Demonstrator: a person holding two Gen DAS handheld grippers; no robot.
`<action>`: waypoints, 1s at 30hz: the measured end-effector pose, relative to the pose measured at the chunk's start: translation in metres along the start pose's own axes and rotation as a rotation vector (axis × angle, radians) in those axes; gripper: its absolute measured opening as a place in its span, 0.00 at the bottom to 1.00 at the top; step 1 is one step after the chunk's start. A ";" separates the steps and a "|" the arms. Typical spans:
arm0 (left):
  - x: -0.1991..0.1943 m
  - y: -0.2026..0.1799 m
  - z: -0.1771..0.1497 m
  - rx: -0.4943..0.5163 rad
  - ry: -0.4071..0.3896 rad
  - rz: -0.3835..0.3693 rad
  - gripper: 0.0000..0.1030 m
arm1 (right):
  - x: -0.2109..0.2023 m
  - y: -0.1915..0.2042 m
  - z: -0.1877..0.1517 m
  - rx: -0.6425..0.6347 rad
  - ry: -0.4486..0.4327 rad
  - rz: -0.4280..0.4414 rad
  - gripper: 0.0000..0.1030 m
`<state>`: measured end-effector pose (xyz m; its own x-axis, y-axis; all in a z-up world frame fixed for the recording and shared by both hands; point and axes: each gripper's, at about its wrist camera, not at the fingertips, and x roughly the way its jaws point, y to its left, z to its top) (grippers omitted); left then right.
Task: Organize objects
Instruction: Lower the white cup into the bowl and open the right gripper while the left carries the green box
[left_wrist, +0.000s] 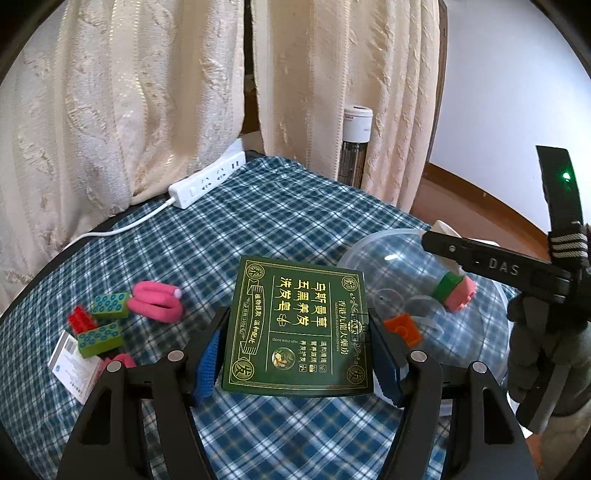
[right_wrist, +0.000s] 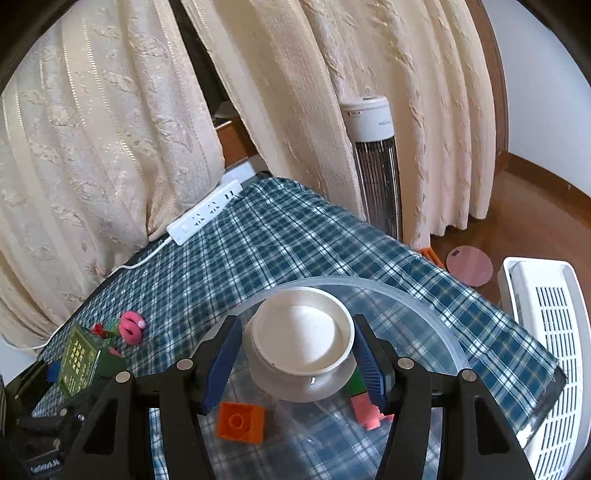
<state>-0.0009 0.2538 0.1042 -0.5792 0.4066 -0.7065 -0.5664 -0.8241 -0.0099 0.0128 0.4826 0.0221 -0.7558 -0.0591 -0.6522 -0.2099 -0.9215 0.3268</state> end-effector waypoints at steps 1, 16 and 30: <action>0.002 -0.002 0.001 0.002 0.003 -0.002 0.68 | 0.001 -0.002 0.001 0.004 0.002 0.002 0.62; 0.024 -0.027 0.011 0.032 0.031 -0.019 0.68 | 0.004 -0.017 0.009 0.048 -0.010 0.045 0.73; 0.041 -0.049 0.016 0.070 0.048 -0.042 0.68 | -0.019 -0.030 0.003 0.036 -0.079 -0.020 0.73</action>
<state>-0.0065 0.3173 0.0866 -0.5263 0.4200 -0.7393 -0.6301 -0.7765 0.0074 0.0309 0.5126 0.0268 -0.7974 -0.0086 -0.6034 -0.2471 -0.9075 0.3396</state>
